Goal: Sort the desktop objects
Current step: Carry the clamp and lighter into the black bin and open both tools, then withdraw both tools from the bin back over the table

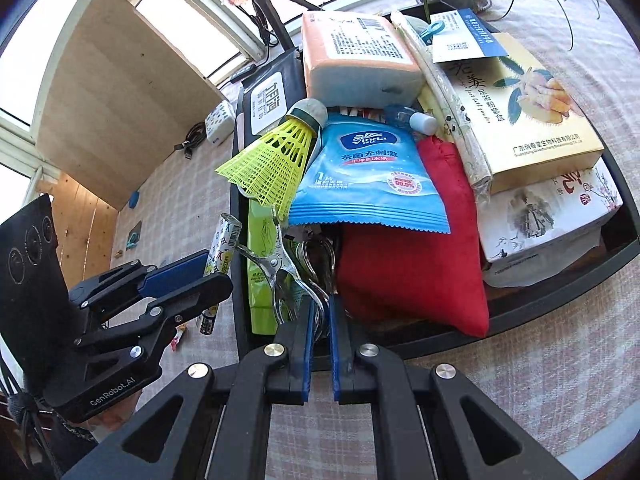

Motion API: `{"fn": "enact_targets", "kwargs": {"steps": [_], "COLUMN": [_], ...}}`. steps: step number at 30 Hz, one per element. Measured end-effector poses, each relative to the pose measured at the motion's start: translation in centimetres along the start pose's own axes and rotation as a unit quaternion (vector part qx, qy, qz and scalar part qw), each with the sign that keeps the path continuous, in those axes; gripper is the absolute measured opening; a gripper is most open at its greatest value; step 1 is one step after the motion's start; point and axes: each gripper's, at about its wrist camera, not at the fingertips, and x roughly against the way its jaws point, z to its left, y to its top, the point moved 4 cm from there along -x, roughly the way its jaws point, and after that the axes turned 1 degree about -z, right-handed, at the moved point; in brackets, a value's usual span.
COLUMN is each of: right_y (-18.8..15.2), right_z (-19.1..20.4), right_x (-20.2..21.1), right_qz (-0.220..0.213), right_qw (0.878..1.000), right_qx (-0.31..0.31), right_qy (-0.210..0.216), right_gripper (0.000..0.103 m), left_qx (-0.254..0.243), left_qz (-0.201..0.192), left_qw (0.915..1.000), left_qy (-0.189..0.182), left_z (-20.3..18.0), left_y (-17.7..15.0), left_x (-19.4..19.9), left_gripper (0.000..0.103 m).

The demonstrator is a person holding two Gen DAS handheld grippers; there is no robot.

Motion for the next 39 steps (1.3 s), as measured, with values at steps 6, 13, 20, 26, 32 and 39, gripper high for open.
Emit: {"fn": "enact_targets", "kwargs": {"steps": [6,13,20,26,32,39], "right_y": [0.2,0.1,-0.1,0.1,0.6,0.9], "right_z": [-1.0,-1.4,-0.4,1.9,5.6,11.8], "right_x": [1.2,2.5,3.0,3.2,1.7,-1.1], "right_qz": [-0.016,-0.027,-0.035,-0.044,-0.032,-0.004], "right_qw": [1.000,1.000,0.999,0.999,0.998,0.994], "right_qx": [-0.007,-0.008,0.003,0.023,0.048,0.107], "right_qy": [0.001,0.008,0.005,0.009,0.017,0.026], "right_gripper": [0.023,0.023,0.025,0.033,0.035,0.035], "left_qx": [-0.006,-0.011,0.001,0.025,0.073,0.139], "left_qz": [0.005,-0.001,0.001,0.003,0.000,-0.010], "left_qw": [1.0000,0.9997,0.9992,0.9973,0.9918,0.9781], "left_qy": [0.003,0.022,0.041,0.070,0.105,0.155], "left_z": [-1.4,-0.6,1.3,5.3,11.8,20.5], "left_y": [1.1,0.5,-1.3,-3.7,-6.8,-11.2], "left_x": [-1.2,-0.3,1.4,3.8,7.1,12.0], "left_gripper": [0.032,0.032,0.032,0.032,0.032,0.032]}}
